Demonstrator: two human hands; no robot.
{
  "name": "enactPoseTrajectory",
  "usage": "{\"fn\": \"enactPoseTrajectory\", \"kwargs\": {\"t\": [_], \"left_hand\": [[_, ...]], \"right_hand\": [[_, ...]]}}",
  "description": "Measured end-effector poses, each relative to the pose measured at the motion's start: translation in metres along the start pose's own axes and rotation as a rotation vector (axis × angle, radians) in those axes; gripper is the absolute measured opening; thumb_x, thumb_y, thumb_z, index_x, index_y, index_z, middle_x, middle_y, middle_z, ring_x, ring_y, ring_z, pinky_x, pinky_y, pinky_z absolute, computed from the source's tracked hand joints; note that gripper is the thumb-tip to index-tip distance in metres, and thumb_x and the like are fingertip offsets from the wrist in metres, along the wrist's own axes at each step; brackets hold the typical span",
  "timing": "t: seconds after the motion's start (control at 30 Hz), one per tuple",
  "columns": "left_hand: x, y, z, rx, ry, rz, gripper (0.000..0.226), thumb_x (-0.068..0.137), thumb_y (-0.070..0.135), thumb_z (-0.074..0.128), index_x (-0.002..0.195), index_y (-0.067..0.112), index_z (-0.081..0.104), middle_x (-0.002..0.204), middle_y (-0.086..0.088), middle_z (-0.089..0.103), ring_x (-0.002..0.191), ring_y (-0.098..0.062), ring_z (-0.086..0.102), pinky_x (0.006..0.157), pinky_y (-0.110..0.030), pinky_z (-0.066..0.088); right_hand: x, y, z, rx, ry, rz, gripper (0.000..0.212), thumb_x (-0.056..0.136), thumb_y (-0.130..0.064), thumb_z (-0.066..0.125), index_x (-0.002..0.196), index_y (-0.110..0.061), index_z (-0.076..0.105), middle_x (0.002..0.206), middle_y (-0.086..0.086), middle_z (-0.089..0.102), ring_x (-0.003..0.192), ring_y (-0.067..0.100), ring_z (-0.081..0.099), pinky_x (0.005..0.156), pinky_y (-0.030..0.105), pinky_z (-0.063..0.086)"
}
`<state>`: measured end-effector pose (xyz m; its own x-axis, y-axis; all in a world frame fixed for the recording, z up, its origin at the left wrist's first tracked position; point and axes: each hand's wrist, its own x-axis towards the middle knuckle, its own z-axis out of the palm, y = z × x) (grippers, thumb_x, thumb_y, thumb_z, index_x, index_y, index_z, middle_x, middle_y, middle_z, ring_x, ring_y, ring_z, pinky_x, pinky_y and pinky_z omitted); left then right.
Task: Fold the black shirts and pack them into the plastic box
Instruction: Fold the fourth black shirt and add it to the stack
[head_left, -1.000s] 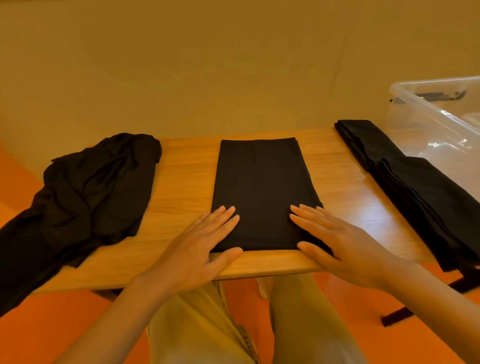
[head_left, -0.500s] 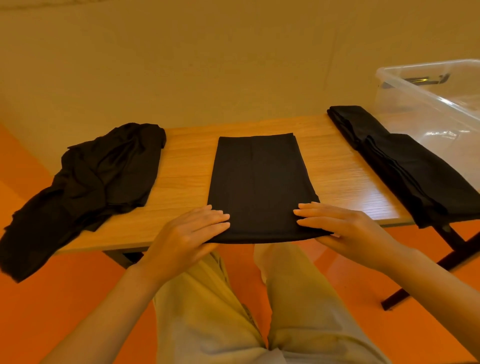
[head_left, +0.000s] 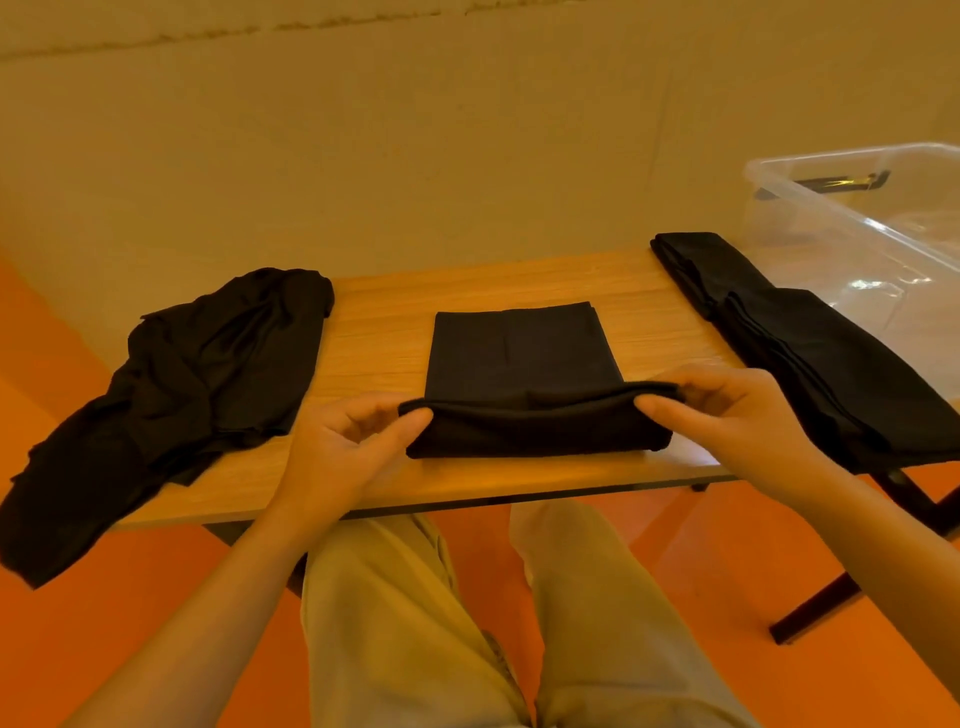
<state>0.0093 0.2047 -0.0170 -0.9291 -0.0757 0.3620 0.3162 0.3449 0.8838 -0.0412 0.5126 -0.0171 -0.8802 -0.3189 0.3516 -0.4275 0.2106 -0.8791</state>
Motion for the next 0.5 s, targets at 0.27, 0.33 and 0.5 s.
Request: {"fn": "enactPoseTrajectory", "kwargs": {"t": [0.27, 0.33, 0.5], "left_hand": [[0.072, -0.024, 0.018, 0.177, 0.043, -0.341, 0.018, 0.087, 0.029, 0.068, 0.102, 0.019, 0.07, 0.096, 0.009, 0.068, 0.092, -0.004, 0.063, 0.076, -0.017, 0.048], [0.083, -0.035, 0.023, 0.262, 0.034, -0.373, 0.027, 0.088, 0.031, 0.068, 0.108, 0.014, 0.068, 0.096, 0.008, 0.066, 0.088, -0.002, 0.059, 0.072, -0.017, 0.046], [0.093, -0.053, 0.027, 0.45, -0.011, -0.387, 0.032, 0.088, 0.035, 0.066, 0.112, 0.014, 0.068, 0.094, 0.007, 0.062, 0.079, 0.0, 0.052, 0.063, -0.013, 0.039]], "right_hand": [[0.07, 0.02, 0.004, -0.21, 0.077, 0.416, 0.014, 0.087, -0.023, 0.067, 0.1, -0.019, 0.065, 0.085, -0.007, 0.068, 0.074, 0.007, 0.065, 0.056, 0.018, 0.051], [0.083, 0.028, 0.008, -0.373, 0.065, 0.448, 0.021, 0.086, -0.028, 0.067, 0.104, -0.019, 0.065, 0.091, -0.005, 0.064, 0.078, 0.006, 0.06, 0.058, 0.018, 0.047], [0.094, 0.051, 0.009, -0.555, 0.048, 0.483, 0.03, 0.085, -0.036, 0.067, 0.109, -0.016, 0.065, 0.085, -0.008, 0.059, 0.079, 0.006, 0.056, 0.061, 0.017, 0.042]]}}
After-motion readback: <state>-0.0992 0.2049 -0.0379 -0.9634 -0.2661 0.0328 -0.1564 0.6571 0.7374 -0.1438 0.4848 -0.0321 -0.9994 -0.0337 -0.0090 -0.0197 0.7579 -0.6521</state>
